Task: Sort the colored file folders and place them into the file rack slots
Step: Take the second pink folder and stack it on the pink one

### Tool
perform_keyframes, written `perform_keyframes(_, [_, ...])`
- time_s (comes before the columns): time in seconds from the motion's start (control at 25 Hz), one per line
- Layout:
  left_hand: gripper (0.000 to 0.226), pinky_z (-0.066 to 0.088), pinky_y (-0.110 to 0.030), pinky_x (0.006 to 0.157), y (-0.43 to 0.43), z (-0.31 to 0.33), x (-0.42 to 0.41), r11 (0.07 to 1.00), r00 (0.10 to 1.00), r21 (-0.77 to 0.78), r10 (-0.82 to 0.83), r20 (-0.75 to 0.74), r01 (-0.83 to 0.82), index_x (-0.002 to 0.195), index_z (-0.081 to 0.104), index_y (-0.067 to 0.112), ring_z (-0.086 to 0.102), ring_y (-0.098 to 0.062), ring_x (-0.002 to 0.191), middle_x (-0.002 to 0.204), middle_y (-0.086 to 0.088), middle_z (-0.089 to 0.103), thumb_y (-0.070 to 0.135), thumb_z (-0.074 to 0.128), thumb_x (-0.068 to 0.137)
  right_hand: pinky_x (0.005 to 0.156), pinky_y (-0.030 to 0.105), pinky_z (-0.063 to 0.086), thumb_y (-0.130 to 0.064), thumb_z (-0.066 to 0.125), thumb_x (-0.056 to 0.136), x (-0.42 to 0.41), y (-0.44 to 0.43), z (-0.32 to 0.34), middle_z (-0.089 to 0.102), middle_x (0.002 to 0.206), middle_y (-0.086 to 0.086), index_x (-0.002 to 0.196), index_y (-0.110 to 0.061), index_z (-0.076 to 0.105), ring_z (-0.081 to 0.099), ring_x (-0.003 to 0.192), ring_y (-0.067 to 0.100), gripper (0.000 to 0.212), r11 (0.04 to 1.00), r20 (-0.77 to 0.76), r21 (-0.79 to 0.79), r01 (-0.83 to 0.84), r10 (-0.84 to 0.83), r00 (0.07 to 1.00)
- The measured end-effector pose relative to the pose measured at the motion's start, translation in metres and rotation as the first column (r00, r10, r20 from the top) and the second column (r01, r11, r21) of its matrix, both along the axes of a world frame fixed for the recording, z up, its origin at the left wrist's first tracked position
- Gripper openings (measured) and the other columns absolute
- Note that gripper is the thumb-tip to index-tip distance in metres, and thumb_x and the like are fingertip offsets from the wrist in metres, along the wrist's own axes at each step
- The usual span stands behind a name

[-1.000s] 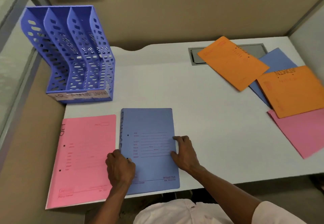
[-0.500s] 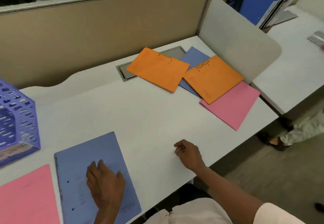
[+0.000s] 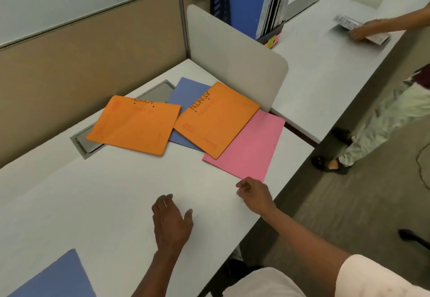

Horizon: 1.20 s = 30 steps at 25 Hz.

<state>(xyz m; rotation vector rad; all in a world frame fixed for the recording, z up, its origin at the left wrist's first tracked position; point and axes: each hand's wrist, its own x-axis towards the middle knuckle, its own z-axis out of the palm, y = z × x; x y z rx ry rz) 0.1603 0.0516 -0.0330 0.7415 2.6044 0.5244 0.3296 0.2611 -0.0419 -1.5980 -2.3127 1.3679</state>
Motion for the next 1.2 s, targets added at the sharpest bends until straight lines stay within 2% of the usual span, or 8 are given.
perform_keyframes(0.16, [0.079,0.046,-0.045,0.111,0.094,-0.009,-0.006,0.999,0.994,0.033,-0.036,0.105,0.032,0.146,0.045,0.003,0.042,-0.031,0.139,0.148,-0.013,0.046,0.037,0.082,0.084,0.100,0.034,0.057,-0.017,0.071,0.100,0.027,0.071,-0.013,0.075,0.120,0.005,0.118,-0.017,0.071,0.071,0.112,0.024,0.018,0.992,0.026,0.020,0.127,-0.128,0.991])
perform_keyframes(0.32, [0.091,0.042,-0.043,0.111,0.151,-0.019,-0.020,0.998,0.985,0.013,-0.070,0.156,0.068,0.150,0.041,0.005,0.042,-0.032,0.140,0.151,-0.013,0.045,0.043,0.085,0.080,0.093,0.030,0.055,-0.020,0.077,0.096,0.035,0.107,-0.020,0.067,0.132,0.008,0.128,-0.018,0.063,0.068,0.115,0.024,0.035,0.950,0.035,0.001,0.311,-0.311,0.950])
perform_keyframes(0.52, [0.104,0.039,-0.050,0.118,0.187,-0.021,-0.028,0.997,0.955,0.049,-0.064,0.290,0.052,0.155,0.035,0.013,0.040,-0.032,0.144,0.155,-0.009,0.045,0.049,0.089,0.074,0.090,0.034,0.057,-0.017,0.079,0.095,0.031,0.118,-0.029,0.062,0.141,0.012,0.138,-0.015,0.056,0.066,0.118,0.029,0.049,0.836,0.021,-0.151,0.528,-0.531,0.847])
perform_keyframes(0.68, [0.094,0.047,-0.055,0.110,0.200,-0.016,-0.026,0.992,0.926,0.123,-0.045,0.374,-0.002,0.144,0.045,0.019,0.049,-0.029,0.133,0.140,-0.003,0.056,0.046,0.094,0.068,0.090,0.037,0.058,-0.019,0.076,0.096,0.022,0.119,-0.033,0.064,0.139,0.011,0.141,-0.013,0.056,0.064,0.111,0.025,0.050,0.794,0.052,-0.211,0.570,-0.573,0.818])
perform_keyframes(0.8, [0.083,0.053,-0.052,0.105,0.202,-0.009,-0.022,0.991,0.929,0.131,-0.019,0.370,-0.032,0.137,0.054,0.016,0.059,-0.029,0.123,0.132,-0.007,0.063,0.037,0.096,0.068,0.095,0.043,0.061,-0.022,0.075,0.095,0.017,0.122,-0.032,0.062,0.136,0.012,0.139,-0.011,0.056,0.063,0.112,0.027,0.049,0.834,0.085,-0.178,0.523,-0.516,0.852])
perform_keyframes(1.0, [0.079,0.054,-0.040,0.095,0.191,-0.003,-0.019,0.997,0.908,0.057,0.021,0.418,-0.050,0.141,0.053,0.010,0.062,-0.027,0.114,0.128,-0.009,0.062,0.029,0.092,0.075,0.078,0.036,0.056,-0.025,0.079,0.093,0.031,0.127,-0.032,0.057,0.127,0.010,0.126,-0.018,0.050,0.061,0.103,0.025,0.044,0.859,0.118,-0.146,0.491,-0.478,0.870])
perform_keyframes(1.12, [0.049,0.053,-0.033,0.084,0.178,-0.006,-0.014,0.993,0.878,0.062,0.059,0.475,-0.100,0.121,0.066,0.016,0.065,-0.020,0.100,0.114,-0.002,0.068,0.030,0.088,0.079,0.077,0.037,0.055,-0.024,0.079,0.093,0.046,0.124,-0.034,0.064,0.121,0.008,0.115,-0.023,0.049,0.063,0.100,0.026,0.037,0.857,0.134,-0.158,0.490,-0.473,0.871])
perform_keyframes(1.2, [0.029,0.057,-0.033,0.077,0.173,-0.008,-0.008,0.984,0.827,0.088,0.082,0.556,-0.157,0.107,0.074,0.015,0.069,-0.020,0.092,0.101,-0.001,0.074,0.027,0.085,0.082,0.075,0.036,0.055,-0.025,0.079,0.093,0.055,0.121,-0.035,0.066,0.118,0.006,0.115,-0.022,0.051,0.064,0.098,0.026,0.036,0.867,0.158,-0.128,0.481,-0.461,0.873])
